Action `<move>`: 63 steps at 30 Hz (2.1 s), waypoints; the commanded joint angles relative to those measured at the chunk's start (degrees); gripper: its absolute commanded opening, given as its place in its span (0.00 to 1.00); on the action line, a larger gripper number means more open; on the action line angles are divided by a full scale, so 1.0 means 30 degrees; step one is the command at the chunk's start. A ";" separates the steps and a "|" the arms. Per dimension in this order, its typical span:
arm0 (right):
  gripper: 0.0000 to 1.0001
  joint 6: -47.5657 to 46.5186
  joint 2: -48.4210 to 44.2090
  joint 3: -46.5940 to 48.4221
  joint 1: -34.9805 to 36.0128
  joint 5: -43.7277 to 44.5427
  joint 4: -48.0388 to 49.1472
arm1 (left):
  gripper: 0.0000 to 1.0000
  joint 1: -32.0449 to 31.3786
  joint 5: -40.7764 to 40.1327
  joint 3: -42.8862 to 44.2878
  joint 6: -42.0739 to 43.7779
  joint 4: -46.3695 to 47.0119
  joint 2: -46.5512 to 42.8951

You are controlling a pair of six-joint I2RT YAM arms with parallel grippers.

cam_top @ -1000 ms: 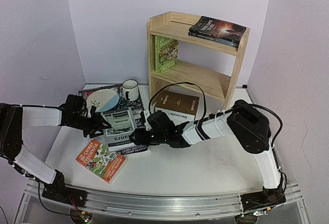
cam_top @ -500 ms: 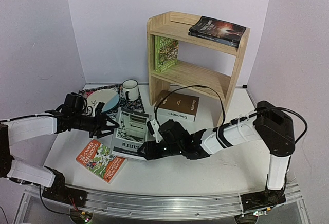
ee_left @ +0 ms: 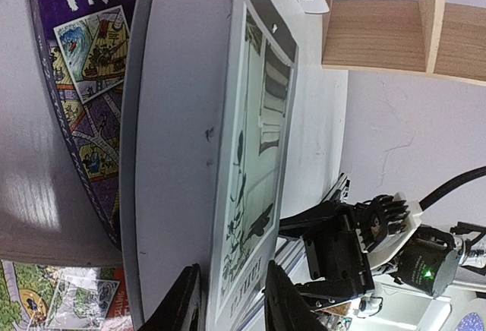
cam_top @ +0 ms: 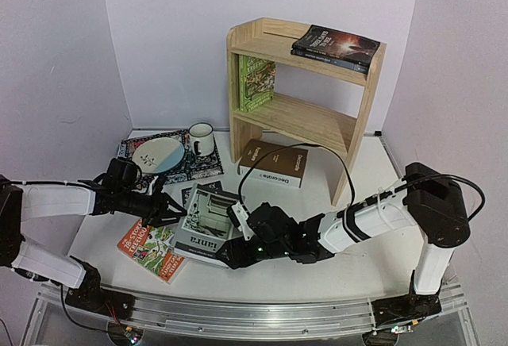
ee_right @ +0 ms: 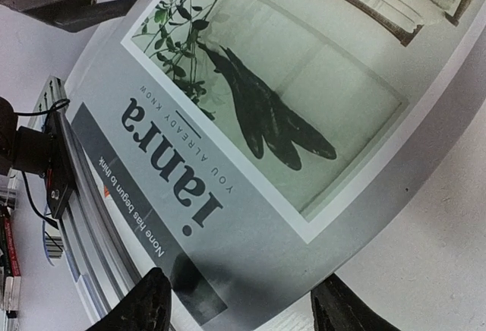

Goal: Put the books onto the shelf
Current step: Adjust the book pile, then pick up the book from the book pile.

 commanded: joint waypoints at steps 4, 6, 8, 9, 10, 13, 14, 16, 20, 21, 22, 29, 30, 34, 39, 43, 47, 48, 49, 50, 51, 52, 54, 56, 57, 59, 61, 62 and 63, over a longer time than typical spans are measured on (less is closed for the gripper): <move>0.62 -0.0018 -0.1001 0.0007 0.0079 0.0663 0.0759 | 0.18 -0.0169 0.1136 -0.0111 0.1012 0.1241 0.1631; 0.63 -0.0030 -0.1019 -0.0036 0.0087 0.0802 0.0727 | 0.09 -0.0181 0.0911 -0.0088 0.1138 0.1235 0.1920; 0.63 -0.0031 -0.1023 -0.0056 0.0085 0.0867 0.0716 | 0.03 -0.0181 0.0622 -0.0080 0.1144 0.1241 0.2038; 0.63 -0.0040 -0.1044 -0.0075 0.0089 0.0868 0.0698 | 0.02 -0.0181 0.0473 -0.0080 0.1129 0.1237 0.2038; 0.63 -0.0055 -0.1078 -0.0097 0.0091 0.0867 0.0669 | 0.00 -0.0182 0.0323 -0.0080 0.1112 0.1228 0.2017; 0.67 -0.0333 -0.1434 -0.0286 0.0078 0.0839 0.0525 | 0.00 -0.0185 0.0177 -0.0010 0.1050 0.1177 0.1846; 0.69 -0.0601 -0.1693 -0.0431 0.0075 0.0818 0.0439 | 0.00 -0.0198 0.0181 0.0048 0.1011 0.1108 0.1742; 0.75 -0.1076 -0.2320 -0.0931 0.0094 0.0847 0.0404 | 0.00 -0.0183 0.0240 0.0333 0.1014 0.0827 0.1443; 0.89 -0.2674 -0.4426 -0.2617 0.0086 0.1762 0.0380 | 0.00 -0.0184 0.0663 0.0861 0.0822 0.0335 0.0674; 0.93 -0.3263 -0.5054 -0.3015 0.0079 0.1997 0.0246 | 0.00 -0.0187 0.0875 0.0989 0.0825 0.0243 0.0552; 0.96 -0.3995 -0.5831 -0.3391 0.0087 0.2388 0.0021 | 0.00 -0.0184 0.1153 0.1112 0.0796 0.0157 0.0446; 0.98 -0.9317 -0.9632 -0.4991 0.0097 0.5875 -0.1476 | 0.00 -0.0181 0.3108 0.1798 0.0188 -0.0030 -0.0434; 0.98 -1.0548 -1.0027 -0.5220 0.0091 0.6069 -0.1489 | 0.00 -0.0184 0.3460 0.1906 0.0099 -0.0028 -0.0505; 0.98 -1.5918 -1.0978 -0.5991 0.0076 0.5526 -0.1231 | 0.00 -0.0185 0.4117 0.2195 -0.0103 -0.0016 -0.0790; 0.98 -2.1109 -1.2183 -0.7297 0.0091 0.3735 0.0416 | 0.00 -0.0195 0.4588 0.2489 -0.0323 -0.0033 -0.1199; 0.98 -2.6296 -1.3178 -1.0439 0.0104 0.3390 0.6036 | 0.01 -0.0218 0.5079 0.2684 -0.0532 -0.0025 -0.1401; 0.98 -3.0503 -1.2626 -1.0558 0.0315 0.5101 0.7427 | 0.02 -0.0370 0.5734 0.2985 -0.0605 -0.0031 -0.1437; 0.98 -3.1666 -1.2441 -1.0786 0.0381 0.5372 0.8379 | 0.01 -0.0388 0.5925 0.3072 -0.0583 -0.0032 -0.1453; 0.98 -3.2534 -1.2260 -1.0901 0.0416 0.5615 0.9447 | 0.02 -0.0387 0.6057 0.3157 -0.0533 -0.0029 -0.1455; 0.98 -3.3409 -1.2047 -1.0867 0.0424 0.5827 0.9929 | 0.02 -0.0386 0.6191 0.3247 -0.0514 -0.0030 -0.1462; 0.98 -3.4355 -1.1818 -1.0696 0.0426 0.6002 1.0128 | 0.02 -0.0404 0.6296 0.3352 -0.0508 -0.0018 -0.1465; 0.98 -3.5048 -1.1608 -1.0476 0.0427 0.6150 1.0163 | 0.02 -0.0451 0.6349 0.3437 -0.0490 -0.0005 -0.1449; 0.98 -3.6304 -1.1169 -0.9925 0.0430 0.6274 1.0256 | 0.03 -0.0688 0.6423 0.3707 -0.0461 0.0015 -0.1414; 0.98 -3.7284 -1.0811 -0.9520 0.0441 0.6019 1.0310 | 0.03 -0.0934 0.6433 0.4008 -0.0449 0.0030 -0.1294; 0.98 -3.7860 -1.0601 -0.9357 0.0436 0.5896 1.0339 | 0.04 -0.1066 0.6422 0.4179 -0.0449 0.0046 -0.1250; 0.98 -3.9034 -1.0112 -0.9128 0.0427 0.5899 1.0619 | 0.04 -0.1329 0.6423 0.4517 -0.0449 0.0055 -0.1116; 0.98 -3.9885 -0.9683 -0.9011 0.0427 0.6031 1.1158 | 0.04 -0.1603 0.6407 0.4756 -0.0424 0.0055 -0.1035; 0.98 -4.0268 -0.9488 -0.9020 0.0427 0.6028 1.1581 | 0.04 -0.1769 0.6408 0.4854 -0.0373 0.0061 -0.0995; 0.98 -4.0595 -0.9312 -0.9050 0.0433 0.5989 1.2084 | 0.04 -0.1932 0.6400 0.4946 -0.0319 0.0071 -0.0960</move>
